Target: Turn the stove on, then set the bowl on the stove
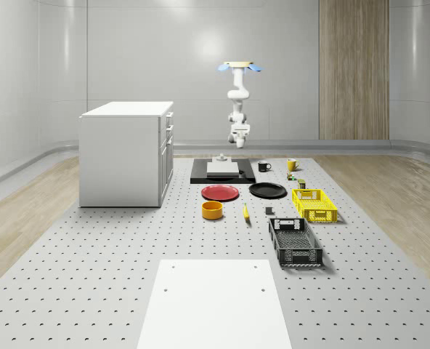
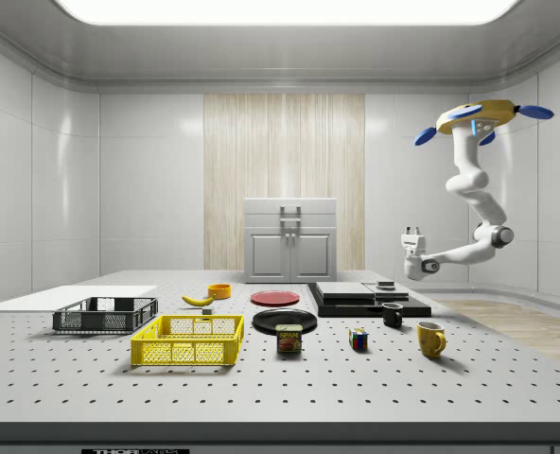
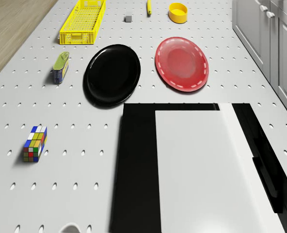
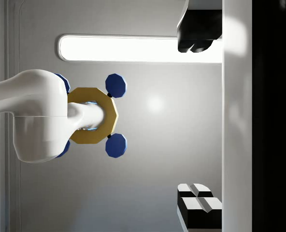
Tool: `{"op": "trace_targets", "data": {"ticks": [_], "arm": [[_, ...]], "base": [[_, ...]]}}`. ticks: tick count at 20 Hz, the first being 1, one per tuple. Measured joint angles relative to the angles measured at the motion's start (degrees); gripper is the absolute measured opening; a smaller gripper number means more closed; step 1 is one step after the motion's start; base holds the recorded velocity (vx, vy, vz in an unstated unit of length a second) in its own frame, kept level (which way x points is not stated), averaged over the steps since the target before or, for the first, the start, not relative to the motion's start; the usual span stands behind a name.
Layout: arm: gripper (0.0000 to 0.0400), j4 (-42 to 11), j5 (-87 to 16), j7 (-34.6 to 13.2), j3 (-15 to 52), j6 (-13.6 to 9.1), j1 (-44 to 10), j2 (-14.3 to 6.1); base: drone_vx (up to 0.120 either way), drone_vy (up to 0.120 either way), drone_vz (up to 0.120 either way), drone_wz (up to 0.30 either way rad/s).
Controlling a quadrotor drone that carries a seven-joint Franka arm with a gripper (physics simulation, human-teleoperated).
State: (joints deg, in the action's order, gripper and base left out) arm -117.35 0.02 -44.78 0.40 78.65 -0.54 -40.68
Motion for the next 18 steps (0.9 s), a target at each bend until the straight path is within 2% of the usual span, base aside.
{"op": "trace_targets", "data": {"ticks": [18], "arm": [[0.0400, -0.6, -3.5, -0.4, 2.5, 0.8, -0.8, -0.6]], "base": [[0.000, -0.120, 0.000, 0.000]]}}
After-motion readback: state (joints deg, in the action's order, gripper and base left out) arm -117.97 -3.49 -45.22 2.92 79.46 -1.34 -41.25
